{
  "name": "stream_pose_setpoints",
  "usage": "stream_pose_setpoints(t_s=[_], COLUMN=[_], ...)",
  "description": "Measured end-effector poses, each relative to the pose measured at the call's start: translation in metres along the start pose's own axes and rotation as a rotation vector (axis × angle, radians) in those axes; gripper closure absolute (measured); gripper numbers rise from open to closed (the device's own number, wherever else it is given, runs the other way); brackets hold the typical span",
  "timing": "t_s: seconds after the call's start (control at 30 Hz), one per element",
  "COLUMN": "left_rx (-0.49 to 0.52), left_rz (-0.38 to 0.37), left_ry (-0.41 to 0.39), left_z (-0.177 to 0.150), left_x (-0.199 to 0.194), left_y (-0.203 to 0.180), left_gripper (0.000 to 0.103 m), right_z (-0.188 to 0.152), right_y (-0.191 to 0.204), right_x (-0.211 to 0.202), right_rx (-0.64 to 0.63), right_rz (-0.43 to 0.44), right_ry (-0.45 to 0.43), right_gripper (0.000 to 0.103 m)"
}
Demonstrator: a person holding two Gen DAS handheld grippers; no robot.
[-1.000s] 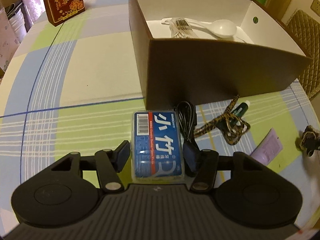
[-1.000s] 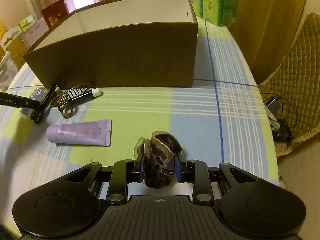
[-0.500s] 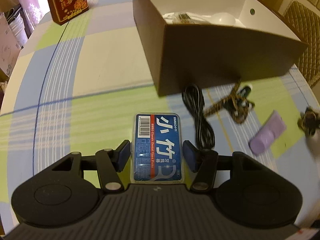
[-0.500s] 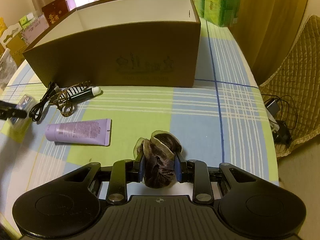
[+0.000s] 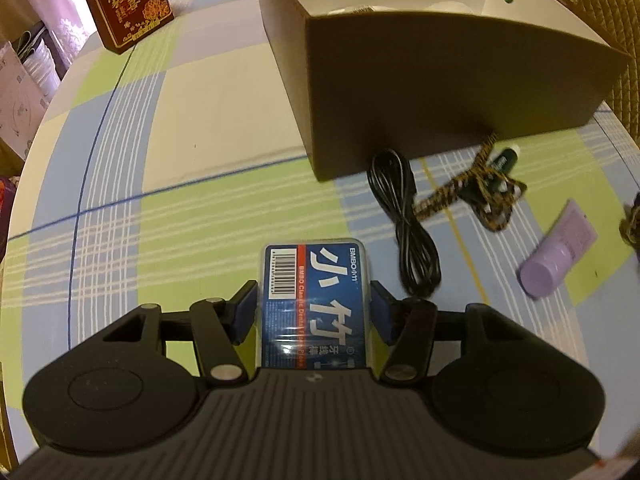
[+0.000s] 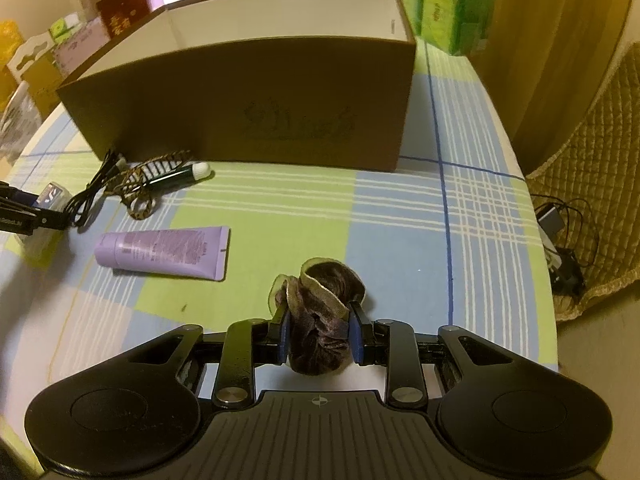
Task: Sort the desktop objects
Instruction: 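Carry the toothbrush box and scrunchie over the cardboard box with both grippers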
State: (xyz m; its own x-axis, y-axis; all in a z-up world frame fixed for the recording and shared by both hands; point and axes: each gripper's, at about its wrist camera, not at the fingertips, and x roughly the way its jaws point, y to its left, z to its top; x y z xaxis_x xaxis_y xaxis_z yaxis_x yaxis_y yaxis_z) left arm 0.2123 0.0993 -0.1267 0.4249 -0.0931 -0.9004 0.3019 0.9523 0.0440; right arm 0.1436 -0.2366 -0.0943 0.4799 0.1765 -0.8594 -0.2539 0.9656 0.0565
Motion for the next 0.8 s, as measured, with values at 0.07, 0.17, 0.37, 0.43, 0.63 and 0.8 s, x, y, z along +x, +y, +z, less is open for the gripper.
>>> stream_pose_setpoints(t_s=[0.07,0.17,0.37,0.43,0.63,0.8], left_rx=[-0.008,-0.026,-0.046,-0.043,-0.014,0.028], left_rz=[-0.005,-0.018,-0.038,-0.045,-0.07,-0.093], left_ry=[0.003,-0.017,-0.093,-0.123,-0.21,-0.28], left_z=[-0.007,-0.014,-0.017,-0.013,0.007,0.035], left_x=[-0.006,-0.022,-0.061,-0.073,-0.104,-0.12], left_y=[0.0,-0.001,-0.006,-0.009,-0.017,-0.024], left_gripper=[0.05,0.05,0.05,0.05,0.05,0.05], right_z=[0.001,0.002,0.012,0.016,0.032,0.055], right_y=[0.003,0.007,0.015,0.016,0.019,0.016], right_x=[-0.001,-0.004,-0.017,-0.022,-0.04,-0.06], right_rx=[-0.017,-0.04,-0.069,-0.079,-0.092,-0.099], right_rz=[0.013,0.042,0.099,0.115,0.174,0.209], right_ry=[0.006,0.006,-0.028,-0.042,-0.09,-0.16], right_gripper=[0.077,0.077,0.078,0.078,0.078,0.078])
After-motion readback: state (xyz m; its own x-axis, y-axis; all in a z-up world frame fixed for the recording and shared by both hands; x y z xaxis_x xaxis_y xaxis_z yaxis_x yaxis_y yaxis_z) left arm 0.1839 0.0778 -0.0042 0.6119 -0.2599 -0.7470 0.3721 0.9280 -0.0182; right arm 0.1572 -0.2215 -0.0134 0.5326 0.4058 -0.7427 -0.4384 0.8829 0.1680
